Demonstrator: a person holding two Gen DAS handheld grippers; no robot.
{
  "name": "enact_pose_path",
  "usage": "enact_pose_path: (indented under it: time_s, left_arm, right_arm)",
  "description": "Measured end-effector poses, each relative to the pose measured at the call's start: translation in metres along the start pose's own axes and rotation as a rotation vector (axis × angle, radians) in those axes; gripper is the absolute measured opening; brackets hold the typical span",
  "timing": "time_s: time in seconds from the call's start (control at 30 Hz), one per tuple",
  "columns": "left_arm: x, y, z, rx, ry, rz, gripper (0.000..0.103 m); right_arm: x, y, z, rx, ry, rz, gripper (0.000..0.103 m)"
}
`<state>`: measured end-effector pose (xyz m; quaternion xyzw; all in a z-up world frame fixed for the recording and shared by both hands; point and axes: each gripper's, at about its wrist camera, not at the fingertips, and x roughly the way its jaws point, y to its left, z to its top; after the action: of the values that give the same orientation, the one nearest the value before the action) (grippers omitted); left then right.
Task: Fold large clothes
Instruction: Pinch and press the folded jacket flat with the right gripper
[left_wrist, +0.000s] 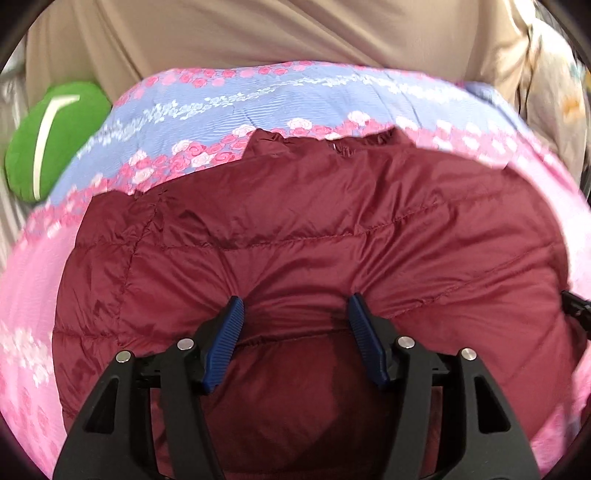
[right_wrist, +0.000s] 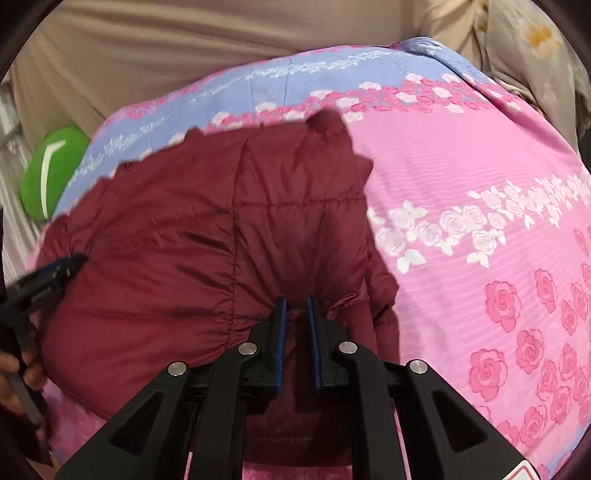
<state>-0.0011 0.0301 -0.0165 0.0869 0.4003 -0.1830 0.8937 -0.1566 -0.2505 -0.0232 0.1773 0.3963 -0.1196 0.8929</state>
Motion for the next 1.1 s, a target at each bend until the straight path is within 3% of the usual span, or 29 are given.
enact_pose_path:
  time_s: [0.07, 0.13, 0.2, 0.3, 0.4, 0.53, 0.67, 0.7, 0.77, 0.83, 0.93, 1.03, 1.1]
  left_arm:
    - [-0.01, 0.023, 0.005, -0.087, -0.005, -0.066, 0.063]
    - [-0.016, 0.054, 0.014, -0.181, -0.02, -0.08, 0.071]
    - [-0.019, 0.079, 0.021, -0.24, -0.039, -0.026, 0.071]
    - [-0.021, 0.121, 0.034, -0.328, -0.069, 0.045, 0.079]
    - [-0.011, 0.158, 0.042, -0.417, -0.055, 0.057, 0.083]
    - [0.011, 0.18, 0.049, -0.446, -0.028, 0.073, 0.085]
    - [0.042, 0.193, 0.049, -0.482, 0.022, 0.083, 0.085]
    - [0.045, 0.196, 0.046, -0.494, 0.031, 0.074, 0.083]
    - [0.055, 0.2, 0.042, -0.507, 0.05, 0.041, 0.075]
    - [0.054, 0.196, 0.039, -0.48, 0.037, 0.064, 0.073]
    - [0.055, 0.187, 0.037, -0.429, 0.031, 0.103, 0.074]
    - [0.05, 0.184, 0.043, -0.421, 0.039, 0.155, 0.071]
    - [0.026, 0.176, 0.054, -0.385, -0.022, 0.203, 0.072]
  right_arm:
    - [-0.012, -0.006, 0.009, 0.018, -0.042, 0.004, 0.015]
    - [-0.018, -0.009, 0.022, 0.031, -0.083, -0.009, 0.02]
    - [-0.023, -0.016, 0.042, 0.055, -0.126, -0.002, 0.027]
    - [-0.018, -0.022, 0.071, 0.081, -0.164, 0.02, 0.047]
    - [0.0, -0.024, 0.099, 0.113, -0.147, 0.027, 0.049]
    - [0.026, -0.015, 0.122, 0.115, -0.111, 0.082, 0.052]
    - [0.072, -0.014, 0.14, 0.126, -0.029, 0.048, 0.053]
    - [0.081, -0.015, 0.14, 0.129, -0.013, 0.031, 0.052]
    - [0.093, -0.015, 0.136, 0.127, 0.015, 0.01, 0.013]
    - [0.087, -0.013, 0.129, 0.113, -0.01, 0.018, 0.003]
    - [0.078, -0.015, 0.119, 0.082, -0.061, -0.049, 0.002]
    - [0.096, -0.024, 0.122, 0.095, 0.029, -0.063, 0.002]
    - [0.083, -0.013, 0.131, 0.051, 0.008, -0.136, 0.01]
